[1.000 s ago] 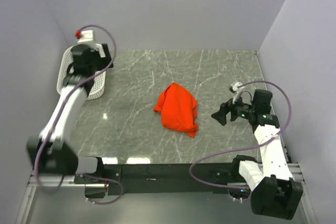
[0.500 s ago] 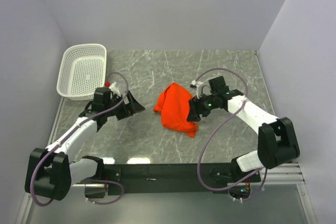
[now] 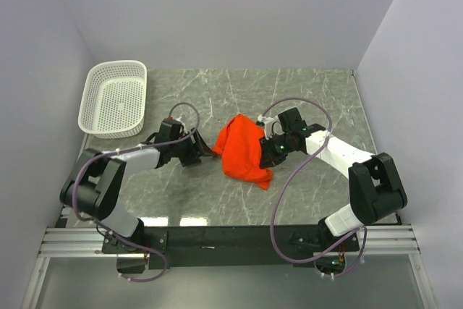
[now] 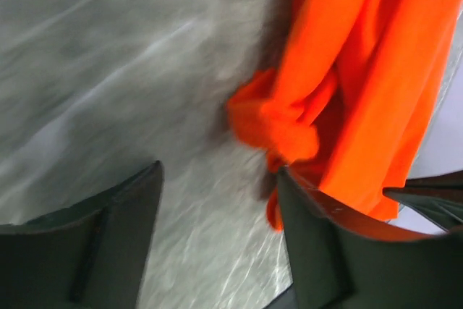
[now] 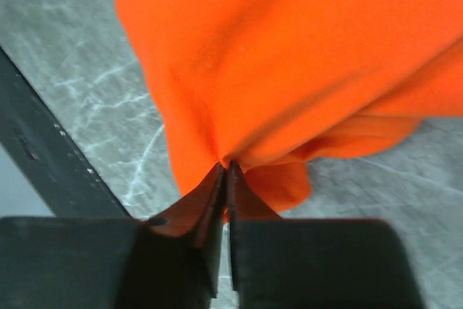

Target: Fold and stack the t-shirts

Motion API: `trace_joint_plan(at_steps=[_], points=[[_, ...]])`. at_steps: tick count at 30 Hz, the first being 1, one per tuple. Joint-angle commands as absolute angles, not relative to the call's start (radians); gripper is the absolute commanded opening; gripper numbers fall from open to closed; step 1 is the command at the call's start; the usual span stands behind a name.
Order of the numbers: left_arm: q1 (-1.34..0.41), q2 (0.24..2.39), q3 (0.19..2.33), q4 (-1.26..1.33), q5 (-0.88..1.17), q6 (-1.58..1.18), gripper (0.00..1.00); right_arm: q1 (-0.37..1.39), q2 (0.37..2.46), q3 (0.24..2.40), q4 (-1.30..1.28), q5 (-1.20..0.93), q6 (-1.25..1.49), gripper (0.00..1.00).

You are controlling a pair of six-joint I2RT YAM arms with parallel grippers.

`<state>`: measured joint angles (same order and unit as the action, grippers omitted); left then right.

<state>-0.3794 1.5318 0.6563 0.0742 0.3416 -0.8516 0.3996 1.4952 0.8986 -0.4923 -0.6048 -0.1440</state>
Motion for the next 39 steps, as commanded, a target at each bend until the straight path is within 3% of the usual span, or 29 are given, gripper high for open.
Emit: trace_joint_plan(at_steps=[1,3,12,15,16,18,19,20,31,39], points=[[-0.42,1.591,0.762,0.143,0.322,-0.844,0.67,0.393,1.447,0.913,-0.474,-0.561,-0.149,0.06],[-0.437,1.629,0.793,0.14,0.322,-0.842,0.65,0.377,1.428,0.916,-0.477,-0.569,-0.158,0.0],[-0.48,1.75,0.896,0.123,0.319,-0.838,0.55,0.253,1.376,0.93,-0.572,-0.709,-0.296,0.0],[-0.494,1.779,0.925,0.115,0.333,-0.834,0.42,0.233,1.373,0.936,-0.577,-0.715,-0.301,0.0],[-0.497,1.778,0.928,0.117,0.334,-0.838,0.32,0.226,1.373,0.94,-0.58,-0.716,-0.301,0.0],[-0.499,1.76,0.924,0.124,0.336,-0.841,0.19,0.204,1.37,0.949,-0.587,-0.718,-0.308,0.0],[-0.499,1.746,0.923,0.121,0.331,-0.833,0.04,0.196,1.37,0.965,-0.601,-0.716,-0.313,0.0],[-0.499,1.732,0.923,0.114,0.324,-0.824,0.01,0.19,1.365,0.977,-0.612,-0.703,-0.325,0.0],[-0.466,1.295,1.035,-0.23,0.049,-0.537,0.0,-0.024,1.233,1.326,-0.805,-0.563,-0.506,0.0],[-0.463,0.985,1.104,-0.256,-0.041,-0.446,0.01,-0.061,1.088,1.474,-0.798,-0.54,-0.509,0.0]])
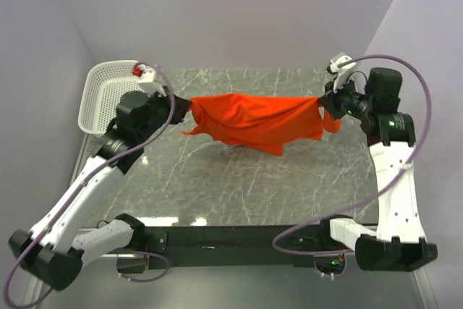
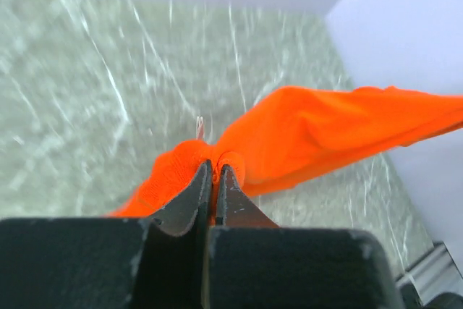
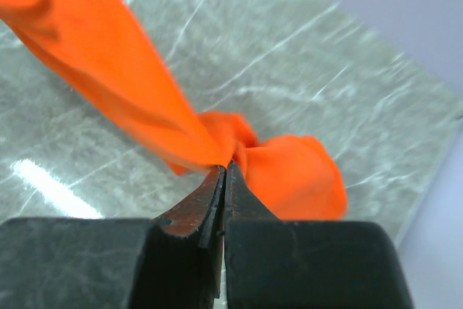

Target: Fold and stack the t-shirts

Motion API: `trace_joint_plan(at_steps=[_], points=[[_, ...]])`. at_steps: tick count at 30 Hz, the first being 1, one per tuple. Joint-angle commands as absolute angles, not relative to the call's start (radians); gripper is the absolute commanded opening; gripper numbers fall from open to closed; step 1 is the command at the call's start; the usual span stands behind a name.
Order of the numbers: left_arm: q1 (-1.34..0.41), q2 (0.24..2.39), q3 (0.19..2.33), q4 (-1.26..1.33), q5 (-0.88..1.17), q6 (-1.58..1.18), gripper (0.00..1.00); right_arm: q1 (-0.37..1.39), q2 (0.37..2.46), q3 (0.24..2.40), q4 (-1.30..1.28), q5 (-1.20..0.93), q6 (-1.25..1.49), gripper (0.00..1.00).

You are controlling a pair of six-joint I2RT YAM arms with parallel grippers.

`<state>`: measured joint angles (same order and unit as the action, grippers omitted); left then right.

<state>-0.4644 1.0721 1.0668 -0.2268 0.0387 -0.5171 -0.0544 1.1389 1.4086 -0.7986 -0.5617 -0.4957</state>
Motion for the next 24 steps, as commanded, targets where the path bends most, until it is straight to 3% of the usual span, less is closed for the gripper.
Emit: trace_joint_plan(at_steps=[1,13,24], points=[[-0.462,0.962,1.108,-0.255,-0.055,-0.436,0.01,-0.063,1.062,1.498,-0.778,-0.532,-0.497,0.0],[-0.462,0.897,1.192,-0.302,-0.109,-0.382,0.01,-0.069,0.977,1.565,-0.661,-0.526,-0.403,0.0],[-0.43,1.215,1.214,-0.288,-0.009,-0.489,0.0,-0.049,1.227,1.485,-0.631,-0.594,-0.33,0.0]])
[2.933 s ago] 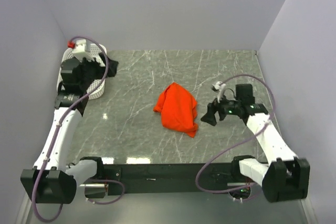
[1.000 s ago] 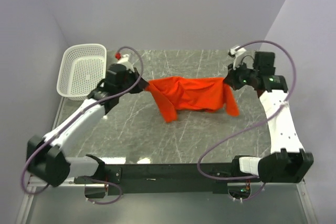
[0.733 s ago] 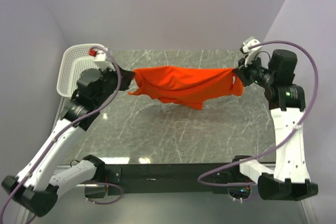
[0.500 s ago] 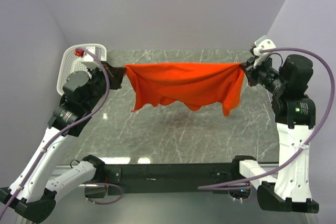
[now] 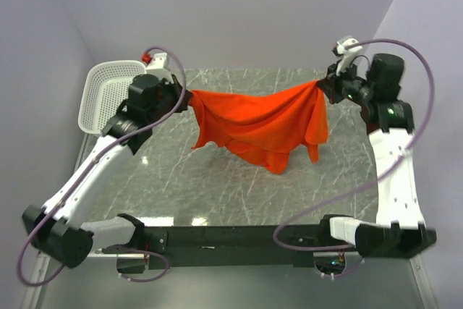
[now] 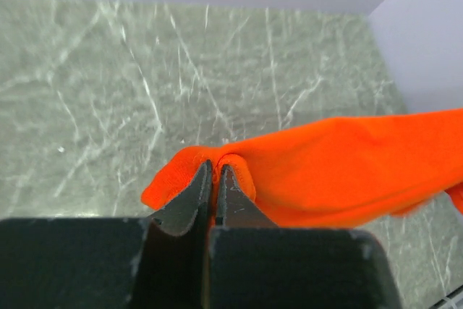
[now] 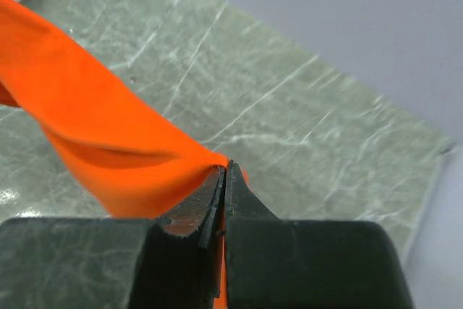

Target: Fold and stack the t-shirts

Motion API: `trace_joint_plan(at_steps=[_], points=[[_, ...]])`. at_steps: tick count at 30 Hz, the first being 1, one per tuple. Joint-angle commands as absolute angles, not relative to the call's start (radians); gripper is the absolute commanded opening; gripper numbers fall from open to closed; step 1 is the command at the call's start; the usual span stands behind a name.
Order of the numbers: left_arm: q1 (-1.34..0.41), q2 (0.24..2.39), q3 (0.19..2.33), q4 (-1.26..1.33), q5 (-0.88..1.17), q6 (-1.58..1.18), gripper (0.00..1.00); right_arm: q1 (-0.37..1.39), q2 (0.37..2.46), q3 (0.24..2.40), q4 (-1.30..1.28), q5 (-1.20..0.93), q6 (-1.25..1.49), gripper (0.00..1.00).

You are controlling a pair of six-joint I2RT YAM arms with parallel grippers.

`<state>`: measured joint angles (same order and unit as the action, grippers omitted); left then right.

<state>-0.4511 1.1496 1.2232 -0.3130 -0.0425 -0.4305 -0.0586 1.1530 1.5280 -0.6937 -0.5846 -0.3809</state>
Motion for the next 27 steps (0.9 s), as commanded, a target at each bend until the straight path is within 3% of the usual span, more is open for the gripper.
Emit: trace_joint_plan(at_steps=[1,4,5,6,7,8,11,13,14,16,20,23,27], points=[[-0.402,1.242,1.166,-0.272,0.008,-0.503,0.01,-0.041,1.271,1.471,-0.583,-0.569,-0.299,0.0],[-0.324,1.383,1.117,-0.174,0.003,-0.569,0.01,-0.005,1.394,1.443,-0.433,-0.271,-0.169,0.0],[-0.301,1.476,1.132,-0.157,0.003,-0.587,0.01,-0.005,1.431,1.447,-0.399,-0.079,-0.134,0.0],[-0.279,1.527,1.159,-0.147,0.005,-0.621,0.08,0.027,1.466,1.478,-0.373,0.013,-0.103,0.03],[-0.246,1.576,1.236,-0.152,0.011,-0.635,0.24,0.029,1.539,1.508,-0.365,0.082,-0.069,0.11],[-0.238,1.651,1.277,-0.158,0.015,-0.644,0.54,0.029,1.574,1.54,-0.383,0.127,-0.06,0.28],[-0.233,1.704,1.426,-0.202,0.025,-0.632,0.68,0.015,1.62,1.603,-0.465,0.112,-0.074,0.48],[-0.233,1.677,1.439,-0.215,0.02,-0.614,0.71,0.006,1.539,1.481,-0.433,0.007,-0.144,0.61],[-0.233,1.63,1.424,-0.221,0.018,-0.606,0.71,0.005,1.502,1.427,-0.427,-0.059,-0.191,0.74],[-0.233,1.574,1.325,-0.232,0.031,-0.592,0.7,0.005,1.38,1.26,-0.44,-0.339,-0.369,0.8],[-0.239,1.434,1.048,-0.171,0.27,-0.643,0.65,-0.015,1.238,1.04,-0.586,-0.731,-0.69,0.81],[-0.307,1.404,0.859,-0.092,0.328,-0.719,0.61,-0.011,1.2,0.924,-0.565,-0.766,-0.694,0.8],[-0.461,1.428,0.795,-0.038,0.269,-0.764,0.6,-0.012,1.241,0.879,-0.503,-0.704,-0.566,0.77]])
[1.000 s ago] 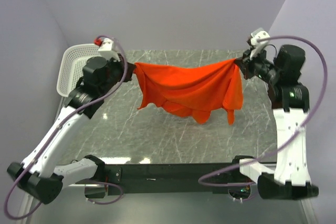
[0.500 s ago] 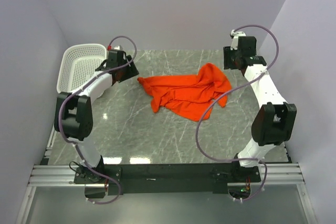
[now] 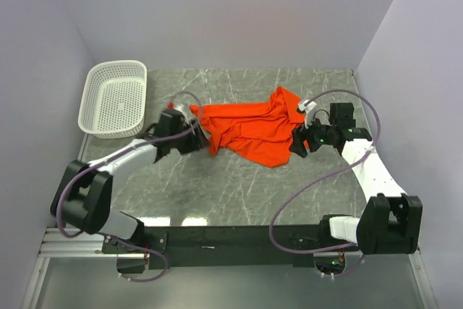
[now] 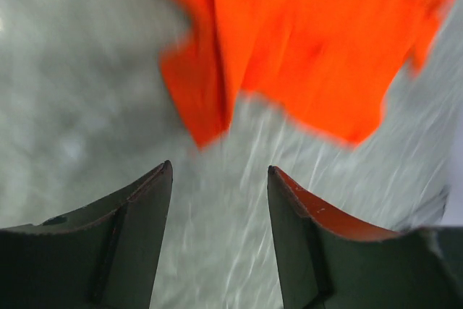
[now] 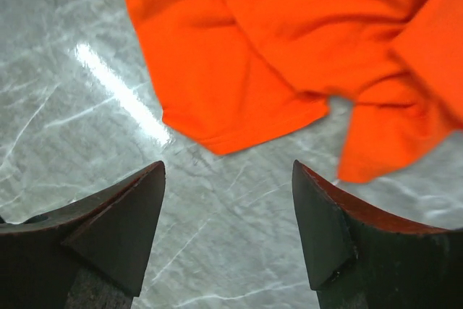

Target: Fold and stack the t-shirts

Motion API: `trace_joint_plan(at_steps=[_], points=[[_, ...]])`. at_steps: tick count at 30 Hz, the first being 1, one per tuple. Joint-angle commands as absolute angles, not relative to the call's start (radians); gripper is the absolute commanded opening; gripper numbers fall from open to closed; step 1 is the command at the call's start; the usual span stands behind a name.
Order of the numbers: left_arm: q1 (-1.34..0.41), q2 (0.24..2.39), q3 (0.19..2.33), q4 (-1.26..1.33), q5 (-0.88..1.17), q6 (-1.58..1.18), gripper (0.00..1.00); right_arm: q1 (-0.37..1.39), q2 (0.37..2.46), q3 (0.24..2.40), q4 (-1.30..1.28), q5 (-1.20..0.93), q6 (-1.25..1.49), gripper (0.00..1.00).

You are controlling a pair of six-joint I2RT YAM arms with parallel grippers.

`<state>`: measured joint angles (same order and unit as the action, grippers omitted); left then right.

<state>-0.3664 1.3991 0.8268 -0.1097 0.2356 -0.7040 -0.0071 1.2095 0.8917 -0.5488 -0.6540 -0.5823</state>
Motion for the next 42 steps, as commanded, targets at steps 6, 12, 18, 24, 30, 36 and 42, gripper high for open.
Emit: trace_joint_plan(at_steps=[6,12,18,24,30,36,42], points=[[-0.541,1.538,0.873,-0.072,0.068,-0.752,0.6,-0.02,1.284,0.887,-0.462,-0.577,-0.465,0.75],[-0.595,1.667,0.991,-0.135,-0.058,-0.733,0.51,-0.049,1.333,0.896,-0.451,-0.552,-0.434,0.72],[-0.624,1.784,1.12,-0.238,-0.181,-0.669,0.4,-0.083,1.347,0.9,-0.453,-0.572,-0.431,0.72],[-0.632,1.793,1.138,-0.247,-0.244,-0.608,0.01,-0.097,1.428,0.96,-0.39,-0.382,-0.273,0.68],[-0.626,1.625,1.115,-0.23,-0.116,-0.614,0.0,-0.109,1.615,1.109,-0.457,-0.347,-0.25,0.61],[-0.525,1.421,1.101,-0.195,0.067,-0.681,0.0,-0.109,1.727,1.235,-0.436,-0.287,-0.221,0.61],[-0.344,1.335,1.108,-0.161,0.32,-0.752,0.01,-0.109,1.876,1.405,-0.502,-0.247,-0.238,0.62]])
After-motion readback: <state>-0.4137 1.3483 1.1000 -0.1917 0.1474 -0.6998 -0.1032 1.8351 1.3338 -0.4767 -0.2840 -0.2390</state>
